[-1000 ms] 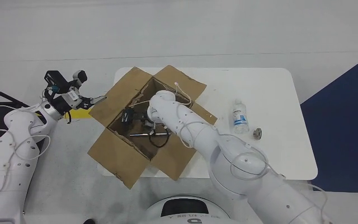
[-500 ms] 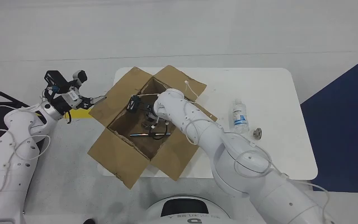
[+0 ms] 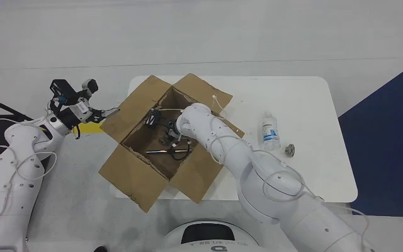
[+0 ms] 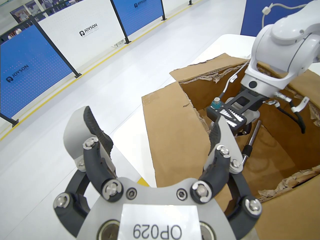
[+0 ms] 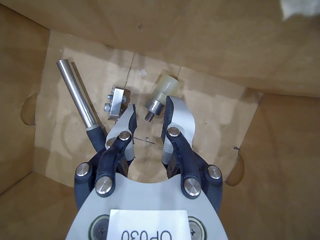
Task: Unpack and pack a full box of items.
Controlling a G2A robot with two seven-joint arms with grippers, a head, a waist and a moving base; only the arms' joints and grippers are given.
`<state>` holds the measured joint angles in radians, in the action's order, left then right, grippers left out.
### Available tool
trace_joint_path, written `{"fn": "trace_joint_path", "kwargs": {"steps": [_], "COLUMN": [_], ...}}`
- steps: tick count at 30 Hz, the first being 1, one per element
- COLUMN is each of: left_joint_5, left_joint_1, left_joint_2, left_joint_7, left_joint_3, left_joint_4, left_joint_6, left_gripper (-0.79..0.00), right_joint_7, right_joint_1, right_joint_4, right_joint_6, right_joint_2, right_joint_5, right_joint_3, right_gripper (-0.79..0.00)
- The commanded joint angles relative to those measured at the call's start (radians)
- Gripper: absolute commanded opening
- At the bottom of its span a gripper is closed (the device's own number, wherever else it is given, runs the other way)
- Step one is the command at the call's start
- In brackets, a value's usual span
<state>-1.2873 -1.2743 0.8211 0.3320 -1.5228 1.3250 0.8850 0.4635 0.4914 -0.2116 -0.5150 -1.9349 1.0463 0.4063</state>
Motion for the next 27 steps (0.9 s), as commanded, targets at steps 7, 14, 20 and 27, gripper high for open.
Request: {"fn": "trace_joint_path", "kwargs": {"steps": [7, 14, 20, 27], "left_joint_5": [0.000, 0.000, 0.000, 0.000], "left_joint_1": [0.000, 0.000, 0.000, 0.000], "left_joint_2": [0.000, 0.000, 0.000, 0.000], "left_joint_7": [0.000, 0.000, 0.000, 0.000], "left_joint_3": [0.000, 0.000, 0.000, 0.000], "left_joint_4": [0.000, 0.000, 0.000, 0.000], "left_joint_6": [0.000, 0.000, 0.000, 0.000], "left_gripper": [0.000, 0.000, 0.000, 0.000], "right_joint_7": [0.023, 0.012, 0.021, 0.043], "right_joint_1": [0.002, 0.004, 0.011, 0.010], "right_joint_4": [0.018, 0.025, 0.036, 0.052], "right_joint_6": [0.014, 0.009, 0.048, 0.072], "right_joint_2": [-0.007, -0.013, -0.020, -0.023], "right_joint_5": [-0.010, -0.012, -0.010, -0.022], "right_joint_3": [0.011, 0.018, 0.021, 0.033], "right_gripper": [-0.471, -0.437, -0.456, -0.483]}}
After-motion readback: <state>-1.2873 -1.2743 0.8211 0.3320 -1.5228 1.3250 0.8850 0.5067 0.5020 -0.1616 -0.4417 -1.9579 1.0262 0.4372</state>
